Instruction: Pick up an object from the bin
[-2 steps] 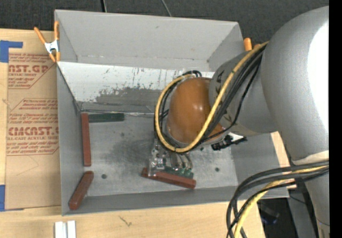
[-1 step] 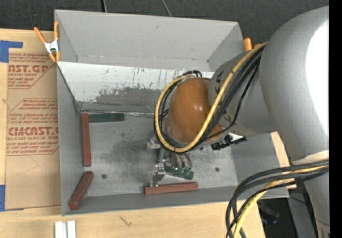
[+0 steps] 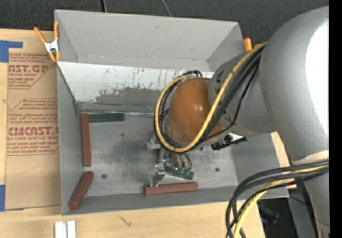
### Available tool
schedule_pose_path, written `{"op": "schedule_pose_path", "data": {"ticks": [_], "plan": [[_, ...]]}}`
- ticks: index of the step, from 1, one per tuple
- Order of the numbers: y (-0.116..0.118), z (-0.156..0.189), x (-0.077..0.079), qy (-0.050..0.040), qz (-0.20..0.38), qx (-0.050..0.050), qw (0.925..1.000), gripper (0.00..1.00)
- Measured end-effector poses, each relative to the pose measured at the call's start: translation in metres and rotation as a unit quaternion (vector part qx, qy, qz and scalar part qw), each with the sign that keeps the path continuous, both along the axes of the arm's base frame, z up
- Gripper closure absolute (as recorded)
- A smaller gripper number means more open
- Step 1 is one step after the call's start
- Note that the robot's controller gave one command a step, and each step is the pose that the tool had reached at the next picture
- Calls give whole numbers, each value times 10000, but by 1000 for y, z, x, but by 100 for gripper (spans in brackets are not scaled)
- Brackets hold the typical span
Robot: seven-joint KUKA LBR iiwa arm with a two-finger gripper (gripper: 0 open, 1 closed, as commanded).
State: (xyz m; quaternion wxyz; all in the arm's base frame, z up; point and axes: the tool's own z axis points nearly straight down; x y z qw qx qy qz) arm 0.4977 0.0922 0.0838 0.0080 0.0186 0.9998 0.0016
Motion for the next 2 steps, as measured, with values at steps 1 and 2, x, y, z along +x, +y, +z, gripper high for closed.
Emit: {"op": "schedule_pose_path", "data": {"ticks": [1, 2], "plan": [[-56, -8, 2, 34, -19, 1, 10000, 100], [-56, -8, 2, 34, -19, 1, 10000, 100]]}}
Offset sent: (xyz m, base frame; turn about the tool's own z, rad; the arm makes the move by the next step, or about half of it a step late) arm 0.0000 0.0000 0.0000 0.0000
